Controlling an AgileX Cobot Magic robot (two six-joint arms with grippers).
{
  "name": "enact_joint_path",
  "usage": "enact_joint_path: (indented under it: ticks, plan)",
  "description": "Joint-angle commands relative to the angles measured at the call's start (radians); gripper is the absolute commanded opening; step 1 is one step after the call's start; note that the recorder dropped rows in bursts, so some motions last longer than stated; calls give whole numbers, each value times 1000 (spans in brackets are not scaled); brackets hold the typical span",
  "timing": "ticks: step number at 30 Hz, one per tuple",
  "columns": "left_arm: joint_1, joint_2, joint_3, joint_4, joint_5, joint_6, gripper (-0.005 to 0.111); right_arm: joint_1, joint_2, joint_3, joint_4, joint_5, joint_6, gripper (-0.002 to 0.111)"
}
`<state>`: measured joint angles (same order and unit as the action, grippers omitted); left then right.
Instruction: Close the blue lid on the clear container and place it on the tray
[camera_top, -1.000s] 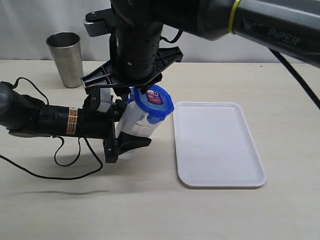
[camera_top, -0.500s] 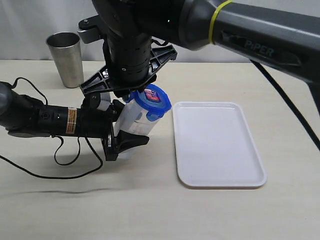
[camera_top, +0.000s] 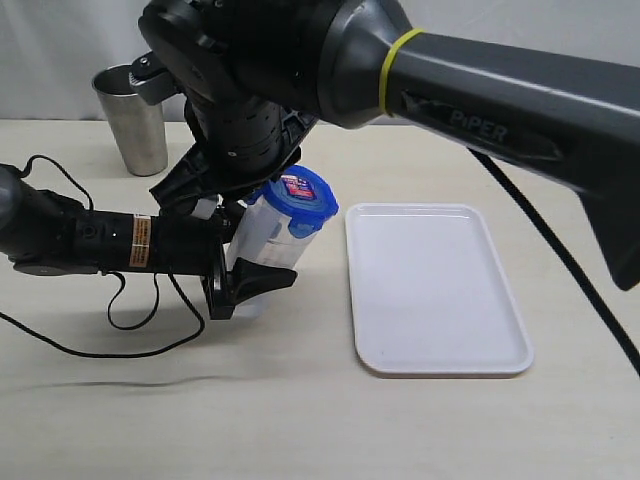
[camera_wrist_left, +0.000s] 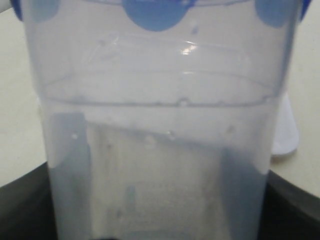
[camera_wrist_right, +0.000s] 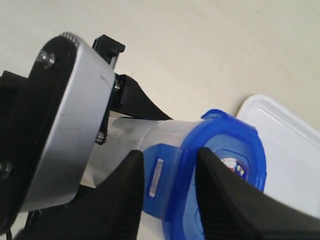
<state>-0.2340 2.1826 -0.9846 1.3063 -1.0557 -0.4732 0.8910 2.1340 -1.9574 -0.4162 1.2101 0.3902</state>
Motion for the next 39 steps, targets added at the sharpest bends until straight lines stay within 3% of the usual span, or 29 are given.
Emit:
enact_joint_path:
  ticks: [1, 13, 20, 29, 32, 33, 36, 39]
  plan:
    - [-11, -15, -6, 1, -113, 31, 0, 13, 67, 30, 90, 11, -62, 31]
    - [-11, -15, -6, 6, -109, 31, 0, 31, 27, 28, 102, 11, -147, 32]
    - [-11, -15, -6, 6, -109, 31, 0, 29, -78, 28, 105, 11, -152, 50]
    - [-11, -15, -6, 8, -104, 31, 0, 29, -237, 28, 112, 11, -200, 54]
    - [-11, -15, -6, 8, -102, 31, 0, 29, -303, 28, 90, 11, -208, 45]
    - [-11, -15, -6, 8, -102, 33, 0, 29, -351, 34, 85, 11, -219, 32]
    - [-11, -15, -6, 8, -106, 35, 0, 31, -444, 72, 85, 11, -219, 9]
    - [-11, -15, -6, 8, -106, 35, 0, 31, -592, 228, 83, -72, -219, 5]
